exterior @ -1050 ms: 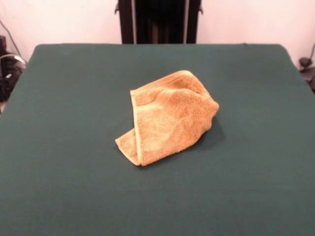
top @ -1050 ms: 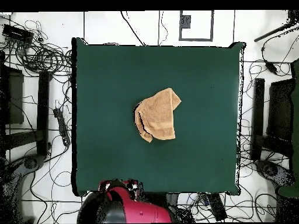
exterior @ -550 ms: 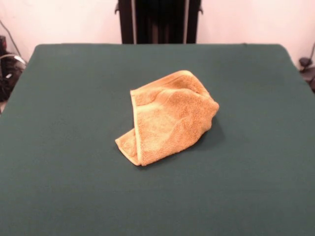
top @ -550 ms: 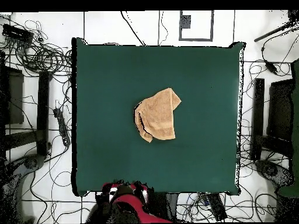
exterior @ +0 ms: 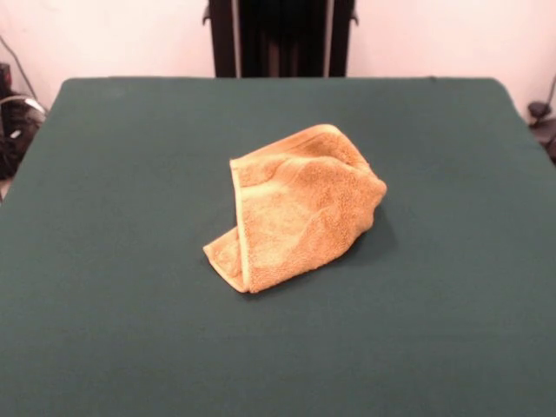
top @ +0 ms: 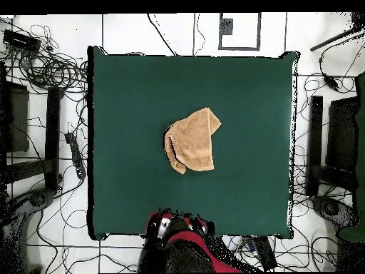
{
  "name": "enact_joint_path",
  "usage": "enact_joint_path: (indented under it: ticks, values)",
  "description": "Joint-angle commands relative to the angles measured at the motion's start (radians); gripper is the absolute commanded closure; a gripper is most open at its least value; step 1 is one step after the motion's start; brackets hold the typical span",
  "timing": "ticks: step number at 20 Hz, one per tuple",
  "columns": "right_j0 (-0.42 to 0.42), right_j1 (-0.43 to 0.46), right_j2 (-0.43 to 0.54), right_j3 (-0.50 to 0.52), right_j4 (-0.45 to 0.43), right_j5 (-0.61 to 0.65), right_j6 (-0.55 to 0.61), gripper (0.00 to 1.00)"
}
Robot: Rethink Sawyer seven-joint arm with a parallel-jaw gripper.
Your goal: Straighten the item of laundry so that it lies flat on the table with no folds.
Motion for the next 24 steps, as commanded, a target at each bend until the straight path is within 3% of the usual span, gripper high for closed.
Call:
enact_joint_path:
  ticks: [1, 4, 9, 11, 24]
  values:
    - [0.016, 0.004, 0.101, 0.008, -0.067, 0.14, -0.136, 0.0]
    - [0.046, -0.004, 0.1, -0.009, -0.085, 0.017, -0.072, 0.0]
    - [0.174, -0.012, 0.073, -0.094, -0.139, 0.216, 0.228, 0.0]
    - [0.216, -0.022, 0.05, -0.102, -0.162, 0.231, 0.287, 0.0]
    - [0.29, -0.07, -0.057, -0.032, -0.173, 0.204, 0.284, 0.0]
